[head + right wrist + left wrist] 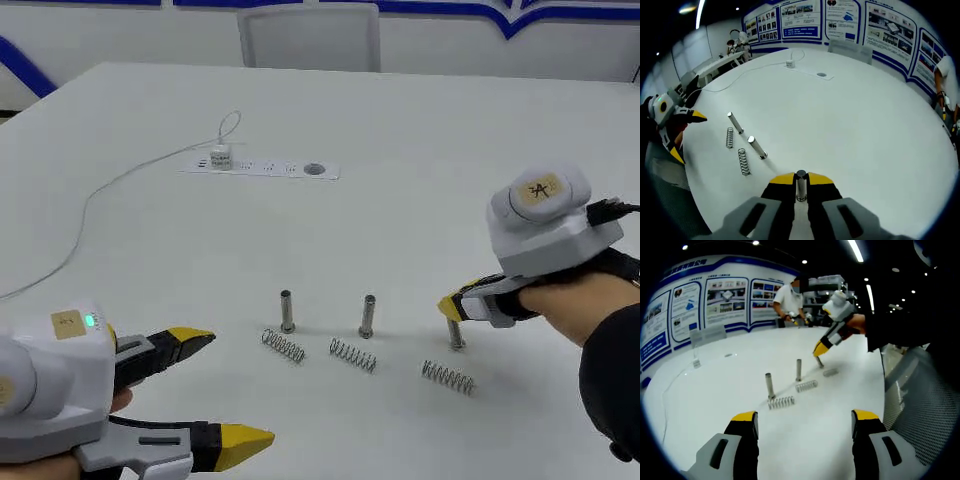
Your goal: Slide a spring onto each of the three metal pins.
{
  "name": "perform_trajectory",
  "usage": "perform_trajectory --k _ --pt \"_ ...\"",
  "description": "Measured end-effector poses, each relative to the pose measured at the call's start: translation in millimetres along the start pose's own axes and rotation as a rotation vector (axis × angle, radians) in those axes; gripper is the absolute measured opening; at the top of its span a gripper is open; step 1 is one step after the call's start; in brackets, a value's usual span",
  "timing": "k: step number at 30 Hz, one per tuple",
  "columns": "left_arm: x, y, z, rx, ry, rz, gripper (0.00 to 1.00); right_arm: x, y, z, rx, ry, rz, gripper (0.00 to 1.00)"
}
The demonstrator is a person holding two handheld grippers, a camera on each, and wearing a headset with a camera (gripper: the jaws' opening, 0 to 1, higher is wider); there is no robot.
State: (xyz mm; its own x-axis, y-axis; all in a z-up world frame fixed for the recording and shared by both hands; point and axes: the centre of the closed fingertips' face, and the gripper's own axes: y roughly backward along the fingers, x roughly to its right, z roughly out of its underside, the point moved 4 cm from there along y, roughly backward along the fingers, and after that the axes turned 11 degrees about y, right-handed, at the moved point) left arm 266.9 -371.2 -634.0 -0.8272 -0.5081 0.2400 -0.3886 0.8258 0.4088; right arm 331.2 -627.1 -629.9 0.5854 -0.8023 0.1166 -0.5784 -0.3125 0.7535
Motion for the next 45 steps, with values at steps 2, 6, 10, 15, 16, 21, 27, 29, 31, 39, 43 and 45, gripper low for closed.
perform_trajectory --k 2,6,10,15,16,21,27,29,31,39,43,45 --pt "-0.4 -0.1 0.1 0.000 0.000 0.000 0.78 0.2 0.6 -0.2 0.010 0.000 0.003 0.09" --pt "-0.4 -0.2 0.5 -0.004 -0.002 0.000 0.78 4.7 -1.8 -0.5 0.033 0.001 0.014 0.09" --pt "-0.7 0.1 0.8 -0.007 -0.005 -0.005 0.78 5.6 -3.8 -1.7 0.048 -0.001 0.016 0.09" --pt "-1.0 0.6 0.4 -0.005 -0.001 -0.009 0.78 4.8 -4.7 -2.7 0.070 -0.002 0.019 0.09" --pt "-1.0 0.7 0.4 -0.005 -0.001 -0.009 0.78 4.6 -4.6 -2.6 0.071 -0.002 0.018 0.09" --pt "-0.9 0.7 0.7 -0.007 -0.002 -0.010 0.78 3.7 -2.2 -0.4 0.073 -0.006 0.019 0.09" --pt "1.0 -0.2 1.4 -0.011 -0.004 -0.003 0.78 1.3 0.8 1.7 0.065 0.001 0.018 0.09" --pt "1.1 -0.3 1.5 -0.011 -0.003 -0.002 0.78 0.7 1.3 2.3 0.062 0.001 0.016 0.10" --pt "1.2 -0.5 1.6 -0.011 -0.002 0.000 0.79 1.0 1.8 2.0 0.064 0.007 0.021 0.10" --pt "2.8 -1.1 2.1 -0.016 -0.009 0.009 0.79 1.4 7.7 -0.6 0.077 0.020 0.027 0.14" --pt "2.9 -1.1 2.1 -0.015 -0.010 0.012 0.79 1.5 17.4 0.1 0.090 0.029 0.039 0.16" --pt "2.8 -1.3 2.3 -0.016 -0.012 0.015 0.78 1.2 22.6 2.6 0.093 0.038 0.044 0.16"
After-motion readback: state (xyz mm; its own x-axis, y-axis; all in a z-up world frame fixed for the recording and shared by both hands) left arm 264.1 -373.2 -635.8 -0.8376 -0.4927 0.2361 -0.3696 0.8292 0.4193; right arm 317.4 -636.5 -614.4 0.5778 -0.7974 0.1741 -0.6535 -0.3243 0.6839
